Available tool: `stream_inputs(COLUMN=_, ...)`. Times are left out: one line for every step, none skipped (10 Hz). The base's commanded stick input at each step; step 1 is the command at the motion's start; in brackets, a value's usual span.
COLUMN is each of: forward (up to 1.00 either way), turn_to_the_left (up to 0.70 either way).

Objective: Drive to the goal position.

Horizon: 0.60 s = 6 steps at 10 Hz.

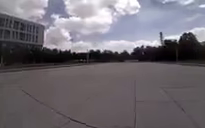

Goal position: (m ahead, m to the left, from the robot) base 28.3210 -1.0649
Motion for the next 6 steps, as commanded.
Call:
stream_inputs(forward=0.7, turn_to_the_left=0.0)
stream_inputs(forward=0.7, turn_to_the_left=0.0)
stream_inputs(forward=0.7, turn_to_the_left=0.0)
stream_inputs(forward=0.7, turn_to_the_left=0.0)
stream_inputs(forward=0.7, turn_to_the_left=0.0)
stream_inputs(forward=0.7, turn_to_the_left=0.0)
